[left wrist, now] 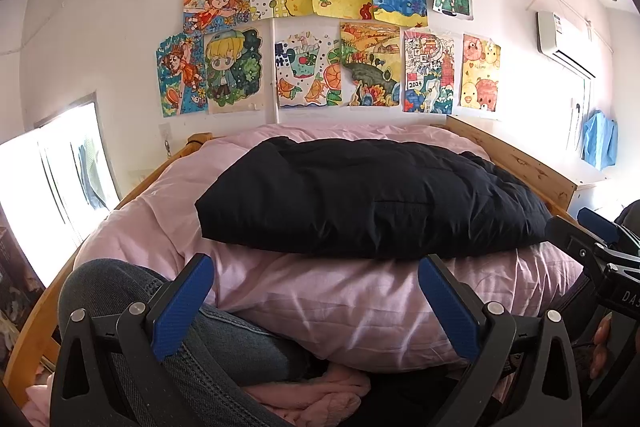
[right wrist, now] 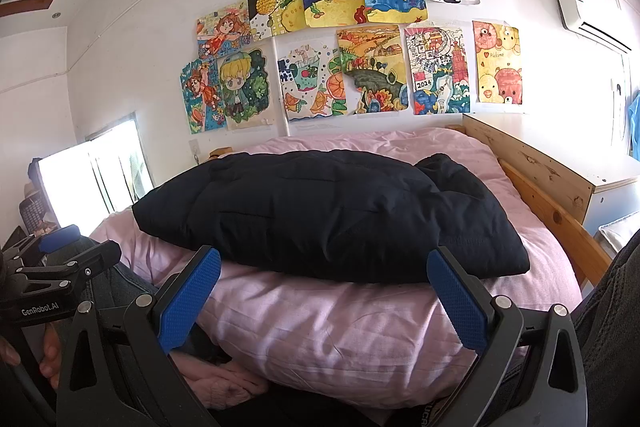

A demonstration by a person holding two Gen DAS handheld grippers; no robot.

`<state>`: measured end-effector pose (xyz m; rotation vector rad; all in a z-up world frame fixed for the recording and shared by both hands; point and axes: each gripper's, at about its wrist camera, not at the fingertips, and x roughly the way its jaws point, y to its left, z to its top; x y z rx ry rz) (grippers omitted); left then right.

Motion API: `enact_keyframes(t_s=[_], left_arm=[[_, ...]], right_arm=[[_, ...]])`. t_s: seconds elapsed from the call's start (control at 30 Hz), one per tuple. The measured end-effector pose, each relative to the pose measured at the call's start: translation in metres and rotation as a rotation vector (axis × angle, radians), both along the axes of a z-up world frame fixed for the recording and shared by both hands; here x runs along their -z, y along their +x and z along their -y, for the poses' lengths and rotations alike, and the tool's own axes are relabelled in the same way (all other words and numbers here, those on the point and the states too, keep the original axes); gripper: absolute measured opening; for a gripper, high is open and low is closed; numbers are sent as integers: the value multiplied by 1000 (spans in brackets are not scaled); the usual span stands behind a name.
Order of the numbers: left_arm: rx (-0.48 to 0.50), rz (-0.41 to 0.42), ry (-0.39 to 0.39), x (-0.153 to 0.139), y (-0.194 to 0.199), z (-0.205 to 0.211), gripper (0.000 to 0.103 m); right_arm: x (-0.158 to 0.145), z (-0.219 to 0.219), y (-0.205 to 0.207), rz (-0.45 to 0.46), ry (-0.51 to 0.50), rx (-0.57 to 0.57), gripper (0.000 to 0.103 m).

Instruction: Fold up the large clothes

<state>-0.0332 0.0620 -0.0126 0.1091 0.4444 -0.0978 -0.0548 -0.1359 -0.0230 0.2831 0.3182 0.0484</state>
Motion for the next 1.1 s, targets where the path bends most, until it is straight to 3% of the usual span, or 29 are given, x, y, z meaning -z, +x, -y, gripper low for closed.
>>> enact_keyframes(t_s=[1.1], left_arm=[[1,5,6,1,-1,1,103]], right_arm=[[1,1,-1,-2,2,1,102]])
